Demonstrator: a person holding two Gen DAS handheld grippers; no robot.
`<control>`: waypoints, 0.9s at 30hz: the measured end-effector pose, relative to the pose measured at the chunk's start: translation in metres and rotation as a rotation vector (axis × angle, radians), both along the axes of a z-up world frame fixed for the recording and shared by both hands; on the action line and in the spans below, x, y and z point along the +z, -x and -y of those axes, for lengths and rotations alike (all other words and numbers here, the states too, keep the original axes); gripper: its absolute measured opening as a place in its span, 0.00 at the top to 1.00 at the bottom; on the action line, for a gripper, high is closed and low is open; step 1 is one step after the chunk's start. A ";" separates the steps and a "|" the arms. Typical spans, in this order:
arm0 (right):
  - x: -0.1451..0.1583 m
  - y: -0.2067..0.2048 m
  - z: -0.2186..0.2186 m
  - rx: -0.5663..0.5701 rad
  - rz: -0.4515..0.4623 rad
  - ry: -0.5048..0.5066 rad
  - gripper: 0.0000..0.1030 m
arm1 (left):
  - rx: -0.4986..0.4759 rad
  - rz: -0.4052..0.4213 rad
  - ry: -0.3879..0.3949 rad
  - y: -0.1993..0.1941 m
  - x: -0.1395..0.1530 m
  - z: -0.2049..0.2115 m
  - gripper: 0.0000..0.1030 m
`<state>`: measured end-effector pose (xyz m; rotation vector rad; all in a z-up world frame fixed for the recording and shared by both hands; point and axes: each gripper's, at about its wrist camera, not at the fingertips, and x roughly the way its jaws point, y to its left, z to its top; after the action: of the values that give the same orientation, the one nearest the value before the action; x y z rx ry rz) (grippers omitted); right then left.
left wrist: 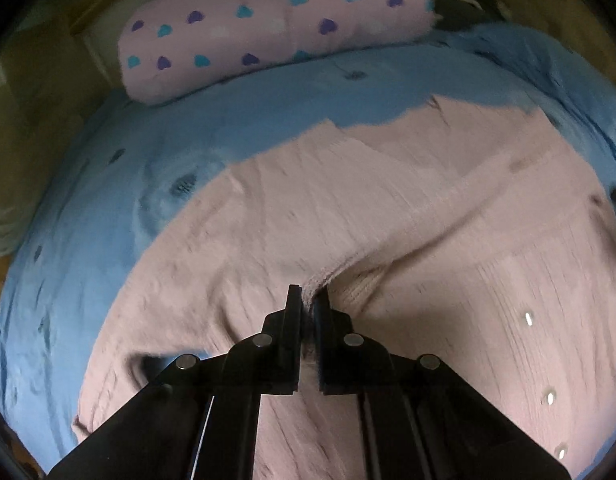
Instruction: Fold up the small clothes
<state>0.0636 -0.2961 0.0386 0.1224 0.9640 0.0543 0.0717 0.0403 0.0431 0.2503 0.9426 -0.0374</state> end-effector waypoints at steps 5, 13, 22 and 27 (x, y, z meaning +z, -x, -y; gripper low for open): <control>-0.010 -0.007 0.000 -0.007 -0.024 0.007 0.39 | 0.070 -0.022 0.076 -0.041 0.000 -0.025 0.99; -0.022 -0.019 0.002 -0.020 -0.060 -0.002 0.39 | 0.155 -0.067 0.221 -0.045 -0.009 -0.056 0.89; -0.023 -0.022 0.021 -0.091 -0.056 -0.065 0.39 | 0.147 -0.093 0.377 -0.021 -0.032 -0.065 0.79; -0.025 -0.025 0.038 -0.158 -0.035 -0.105 0.39 | 0.146 -0.096 0.439 -0.033 -0.038 -0.070 0.79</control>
<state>0.0886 -0.3343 0.0140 0.2971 0.9833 -0.0430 0.1045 0.1101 0.0048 -0.2278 1.0205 -0.1207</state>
